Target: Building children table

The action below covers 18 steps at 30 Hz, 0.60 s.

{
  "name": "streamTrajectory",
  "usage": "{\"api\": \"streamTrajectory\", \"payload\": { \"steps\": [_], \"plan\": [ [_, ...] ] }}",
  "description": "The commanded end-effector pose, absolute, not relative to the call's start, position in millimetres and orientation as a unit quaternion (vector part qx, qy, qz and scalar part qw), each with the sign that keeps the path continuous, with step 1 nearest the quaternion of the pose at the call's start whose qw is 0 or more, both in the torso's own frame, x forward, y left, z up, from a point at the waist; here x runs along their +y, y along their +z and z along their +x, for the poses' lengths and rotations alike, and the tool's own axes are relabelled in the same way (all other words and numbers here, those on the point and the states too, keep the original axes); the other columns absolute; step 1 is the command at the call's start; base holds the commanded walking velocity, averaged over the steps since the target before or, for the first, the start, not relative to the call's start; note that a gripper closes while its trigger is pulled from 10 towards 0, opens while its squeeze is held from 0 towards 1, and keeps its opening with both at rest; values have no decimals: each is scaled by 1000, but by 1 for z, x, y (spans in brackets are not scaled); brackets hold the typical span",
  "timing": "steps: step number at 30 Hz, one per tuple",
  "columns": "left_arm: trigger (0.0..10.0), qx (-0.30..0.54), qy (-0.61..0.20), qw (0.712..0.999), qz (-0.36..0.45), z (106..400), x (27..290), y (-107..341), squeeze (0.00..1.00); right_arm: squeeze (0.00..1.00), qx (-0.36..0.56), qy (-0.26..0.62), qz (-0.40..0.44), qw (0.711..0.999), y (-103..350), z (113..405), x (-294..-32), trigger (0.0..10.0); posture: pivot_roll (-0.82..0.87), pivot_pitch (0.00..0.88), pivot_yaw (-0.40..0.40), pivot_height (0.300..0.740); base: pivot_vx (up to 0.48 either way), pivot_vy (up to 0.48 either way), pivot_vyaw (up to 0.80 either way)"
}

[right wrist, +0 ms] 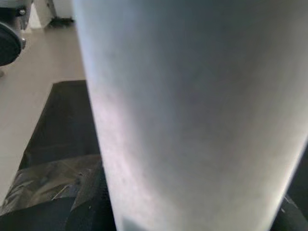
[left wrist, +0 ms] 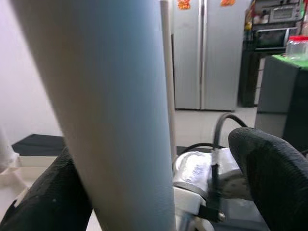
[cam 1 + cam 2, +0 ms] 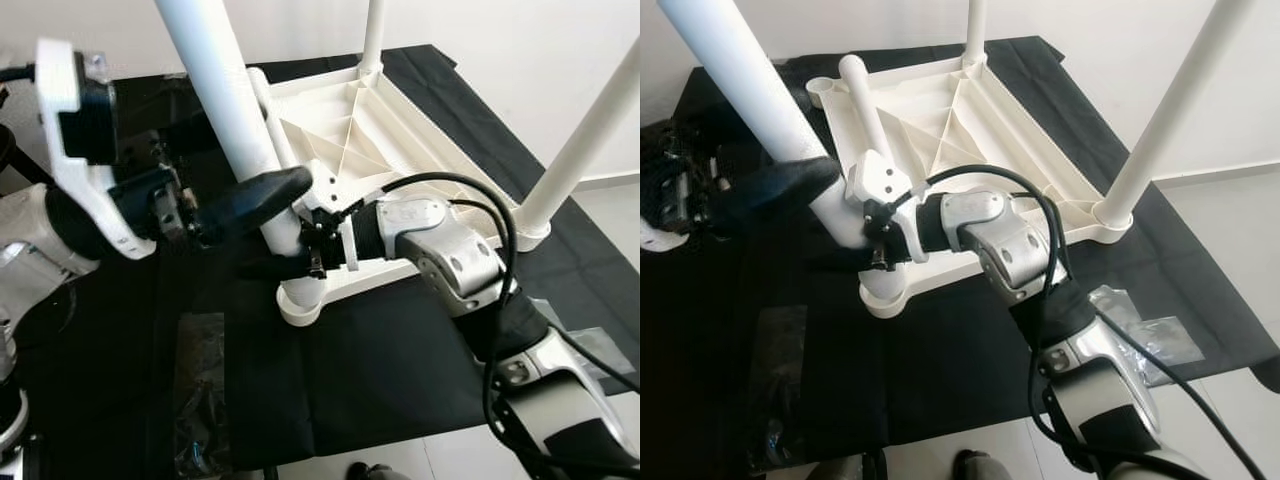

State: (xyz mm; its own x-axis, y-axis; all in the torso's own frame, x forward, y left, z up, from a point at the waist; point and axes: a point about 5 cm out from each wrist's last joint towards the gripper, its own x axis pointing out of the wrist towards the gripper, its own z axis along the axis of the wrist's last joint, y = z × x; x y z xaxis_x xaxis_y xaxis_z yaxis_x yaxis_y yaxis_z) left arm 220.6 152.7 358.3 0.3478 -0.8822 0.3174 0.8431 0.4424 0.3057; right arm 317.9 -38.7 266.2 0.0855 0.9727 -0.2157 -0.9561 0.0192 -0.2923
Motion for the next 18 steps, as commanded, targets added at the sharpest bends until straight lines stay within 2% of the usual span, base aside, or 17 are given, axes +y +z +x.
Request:
{"api": "streamTrajectory", "payload": {
  "steps": [1,2,3,4,14,18],
  "plan": [
    [5922,-228,-525,818,54,220,149,359,0,0,-17,681,-194,706,265,316,-32,10000,5,155,11,740,0,0,0],
    [1961,-234,-519,821,48,223,147,361,0,0,-16,681,-196,705,264,315,-29,10000,3,153,9,740,0,0,0],
    [1961,-234,-519,821,48,223,147,361,0,0,-16,681,-196,705,264,315,-29,10000,3,153,9,740,0,0,0],
    [0,-238,-516,822,37,227,146,362,0,0,-14,682,-195,704,263,314,-27,10000,2,151,9,740,0,0,0],
    [0,-235,-542,807,4,232,139,366,0,0,-30,674,-183,715,266,315,-24,10000,-2,148,13,740,0,0,0],
    [0,-215,-574,790,-12,232,136,364,0,0,-44,678,-168,714,272,317,-25,10000,-6,143,12,740,0,0,0]
  ]
}}
